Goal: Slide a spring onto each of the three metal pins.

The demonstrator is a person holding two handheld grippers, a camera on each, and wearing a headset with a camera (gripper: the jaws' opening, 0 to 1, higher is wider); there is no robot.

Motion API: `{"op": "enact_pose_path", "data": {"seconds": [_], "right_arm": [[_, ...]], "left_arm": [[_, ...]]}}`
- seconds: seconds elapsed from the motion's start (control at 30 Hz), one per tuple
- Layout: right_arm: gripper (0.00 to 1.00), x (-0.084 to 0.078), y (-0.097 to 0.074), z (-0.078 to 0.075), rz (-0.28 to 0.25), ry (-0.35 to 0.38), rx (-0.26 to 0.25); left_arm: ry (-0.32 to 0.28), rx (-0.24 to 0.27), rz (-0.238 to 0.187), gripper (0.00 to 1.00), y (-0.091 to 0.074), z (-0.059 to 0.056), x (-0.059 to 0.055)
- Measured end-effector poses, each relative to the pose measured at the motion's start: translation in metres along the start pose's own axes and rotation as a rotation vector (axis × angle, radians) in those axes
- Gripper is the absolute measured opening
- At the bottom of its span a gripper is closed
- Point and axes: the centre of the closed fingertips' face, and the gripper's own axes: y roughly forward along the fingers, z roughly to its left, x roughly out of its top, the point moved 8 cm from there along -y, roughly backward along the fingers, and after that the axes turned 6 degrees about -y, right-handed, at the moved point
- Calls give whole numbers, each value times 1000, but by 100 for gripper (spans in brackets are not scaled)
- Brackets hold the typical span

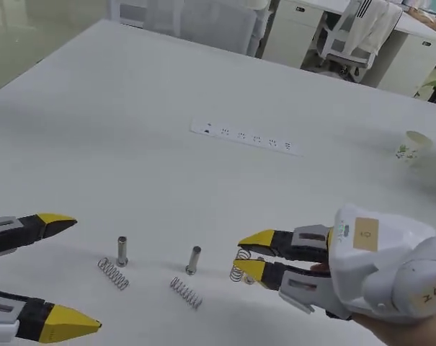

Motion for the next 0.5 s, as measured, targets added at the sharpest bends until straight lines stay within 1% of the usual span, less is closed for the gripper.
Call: {"op": "enact_pose_path", "data": {"seconds": [0.17, 0.23, 0.27, 0.4, 0.5], "right_arm": [[8, -9, -5, -12, 16, 19, -50], [8, -12, -7, -15, 24, 24, -63], [8, -14, -8, -18, 31, 25, -79], [8, -19, -10, -24, 37, 44, -105], [8, -22, -10, -26, 43, 50, -115]], "left_arm": [[-5, 8, 0, 98, 0, 0, -1], [-3, 9, 0, 98, 0, 0, -1], [-10, 6, -4, 98, 0, 0, -1], [-10, 7, -5, 98, 0, -1, -1], [-12, 10, -8, 98, -1, 0, 0]]}}
